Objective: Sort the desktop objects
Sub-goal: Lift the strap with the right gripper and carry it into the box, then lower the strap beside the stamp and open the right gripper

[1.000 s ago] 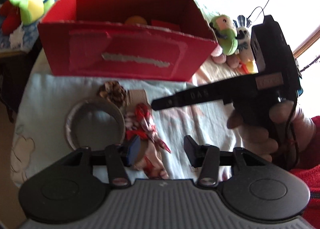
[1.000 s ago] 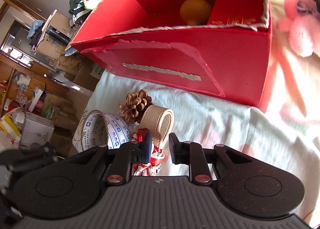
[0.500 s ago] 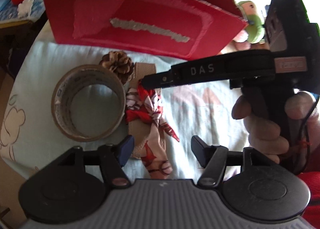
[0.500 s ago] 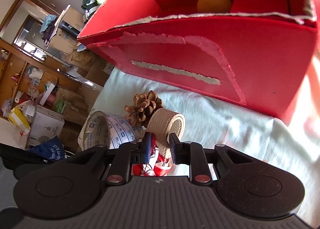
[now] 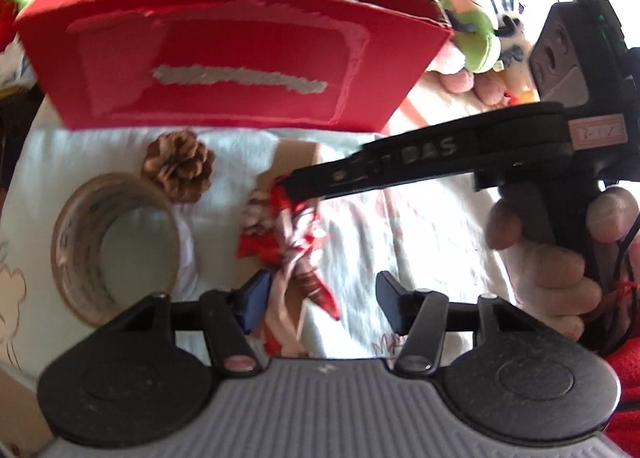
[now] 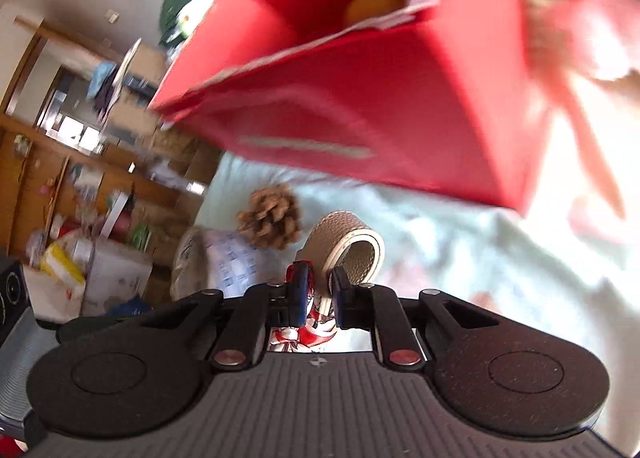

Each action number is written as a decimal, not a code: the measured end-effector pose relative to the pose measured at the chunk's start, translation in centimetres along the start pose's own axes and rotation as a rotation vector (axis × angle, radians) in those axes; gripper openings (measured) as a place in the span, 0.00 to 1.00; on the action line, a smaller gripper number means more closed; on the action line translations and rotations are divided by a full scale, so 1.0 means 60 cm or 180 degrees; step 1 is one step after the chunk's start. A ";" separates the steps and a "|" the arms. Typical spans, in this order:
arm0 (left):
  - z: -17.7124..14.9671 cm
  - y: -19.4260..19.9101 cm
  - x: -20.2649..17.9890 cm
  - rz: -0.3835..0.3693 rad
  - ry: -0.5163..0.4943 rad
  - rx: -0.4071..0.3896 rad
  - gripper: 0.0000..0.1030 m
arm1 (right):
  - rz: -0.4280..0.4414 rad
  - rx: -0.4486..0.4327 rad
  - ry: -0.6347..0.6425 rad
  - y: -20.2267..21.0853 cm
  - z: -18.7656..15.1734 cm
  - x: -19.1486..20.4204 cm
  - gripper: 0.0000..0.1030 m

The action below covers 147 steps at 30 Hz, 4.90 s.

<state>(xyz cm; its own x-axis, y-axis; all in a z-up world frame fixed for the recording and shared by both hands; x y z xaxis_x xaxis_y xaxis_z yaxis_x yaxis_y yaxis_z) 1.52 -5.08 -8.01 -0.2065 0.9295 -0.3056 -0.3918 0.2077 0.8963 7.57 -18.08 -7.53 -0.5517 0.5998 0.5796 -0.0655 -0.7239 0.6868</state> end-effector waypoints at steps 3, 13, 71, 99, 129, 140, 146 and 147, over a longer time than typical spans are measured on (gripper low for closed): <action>0.011 -0.007 0.000 0.0117 -0.0108 -0.0022 0.63 | -0.0109 -0.0094 -0.0128 0.024 -0.004 -0.029 0.13; 0.018 -0.062 -0.028 0.0197 -0.0374 0.0142 0.55 | -0.0167 -0.0191 -0.0361 0.030 -0.020 -0.055 0.24; 0.346 -0.061 0.144 0.0000 -0.0403 0.0287 0.40 | -0.0720 -0.0184 0.0216 -0.119 0.306 0.039 0.10; 0.305 -0.088 0.105 -0.0129 -0.0242 0.0482 0.41 | -0.1497 0.0371 0.0146 -0.141 0.286 0.023 0.15; 0.282 -0.037 0.104 -0.0281 -0.0517 0.0340 0.53 | -0.1058 -0.0162 -0.0328 -0.092 0.284 -0.001 0.08; 0.286 -0.030 0.093 -0.0367 -0.0587 0.0307 0.53 | -0.1119 -0.0096 -0.0449 -0.084 0.277 -0.013 0.09; 0.285 0.001 0.089 -0.0225 -0.0667 0.0086 0.53 | -0.1120 -0.0106 -0.0462 -0.085 0.274 -0.013 0.10; 0.285 0.006 0.092 -0.0187 -0.0661 0.0059 0.53 | -0.1126 -0.0109 -0.0456 -0.085 0.274 -0.013 0.10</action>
<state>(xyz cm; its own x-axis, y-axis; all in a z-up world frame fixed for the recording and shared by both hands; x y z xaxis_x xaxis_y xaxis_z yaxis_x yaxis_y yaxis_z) 15.55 5.32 -3.89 0.0060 0.9581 -0.2864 -0.3806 0.2670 0.8853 22.00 -9.25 -4.24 -0.3683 0.8545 0.3664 -0.2603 -0.4731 0.8417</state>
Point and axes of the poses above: each gripper's, at about its wrist camera, not at the fingertips, and y roughly against the way its jaws point, x to its left, z to its top, the point moved 6 cm from there along -y, roughly the way its jaws point, and after that the axes turned 10 degrees about y, right-handed, at the moved point
